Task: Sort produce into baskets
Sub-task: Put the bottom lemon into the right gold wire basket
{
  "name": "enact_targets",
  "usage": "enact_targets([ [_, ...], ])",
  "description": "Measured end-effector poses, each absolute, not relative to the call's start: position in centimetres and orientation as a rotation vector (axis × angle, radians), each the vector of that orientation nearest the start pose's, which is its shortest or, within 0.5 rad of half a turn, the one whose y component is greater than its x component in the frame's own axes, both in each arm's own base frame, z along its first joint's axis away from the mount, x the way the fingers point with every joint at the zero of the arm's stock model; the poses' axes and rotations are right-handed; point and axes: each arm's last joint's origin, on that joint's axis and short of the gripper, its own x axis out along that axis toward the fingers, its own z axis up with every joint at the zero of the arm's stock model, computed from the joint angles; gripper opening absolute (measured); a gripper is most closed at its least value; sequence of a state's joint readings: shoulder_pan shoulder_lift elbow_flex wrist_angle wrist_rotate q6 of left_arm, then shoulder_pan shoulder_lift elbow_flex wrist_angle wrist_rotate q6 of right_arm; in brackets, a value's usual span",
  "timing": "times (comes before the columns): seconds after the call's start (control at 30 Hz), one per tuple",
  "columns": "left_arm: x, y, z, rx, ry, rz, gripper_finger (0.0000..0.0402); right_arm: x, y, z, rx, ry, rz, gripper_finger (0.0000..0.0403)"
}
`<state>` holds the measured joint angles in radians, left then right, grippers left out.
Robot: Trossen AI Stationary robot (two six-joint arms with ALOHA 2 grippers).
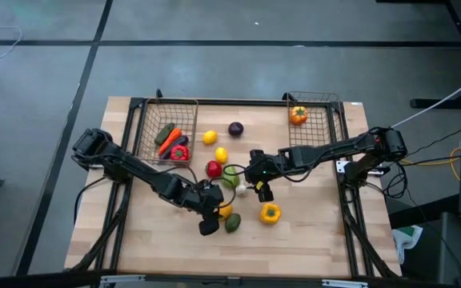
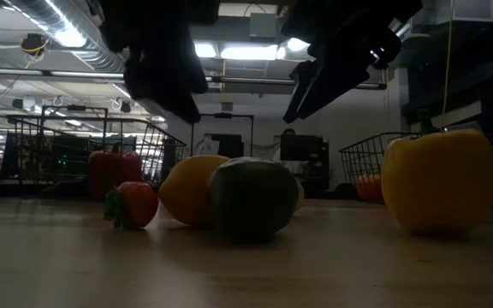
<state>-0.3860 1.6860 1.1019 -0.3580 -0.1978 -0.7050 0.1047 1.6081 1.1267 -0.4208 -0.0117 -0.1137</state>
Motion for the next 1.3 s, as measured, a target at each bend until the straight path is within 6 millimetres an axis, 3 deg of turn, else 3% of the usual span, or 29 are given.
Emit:
enact_targets([
  [0.2,32.5,-12.6,19.0,-0.373,0.946,0.165,0.023,33.3,3.5,23.1,-0.148,0.895,0.16,0.0237],
  [0.67,32.8,-11.7,18.9,-0.386,0.947,0.178,0.0232,33.3,3.5,23.1,-0.148,0.895,0.16,0.0237],
  [1.03,32.9,-11.2,18.8,-0.435,0.957,0.222,0.0289,33.3,3.5,23.1,-0.148,0.895,0.159,0.0237],
  [1.3,33.0,-11.3,18.1,-0.431,0.976,0.231,0.0292,33.3,3.5,23.1,-0.148,0.895,0.16,0.0237],
])
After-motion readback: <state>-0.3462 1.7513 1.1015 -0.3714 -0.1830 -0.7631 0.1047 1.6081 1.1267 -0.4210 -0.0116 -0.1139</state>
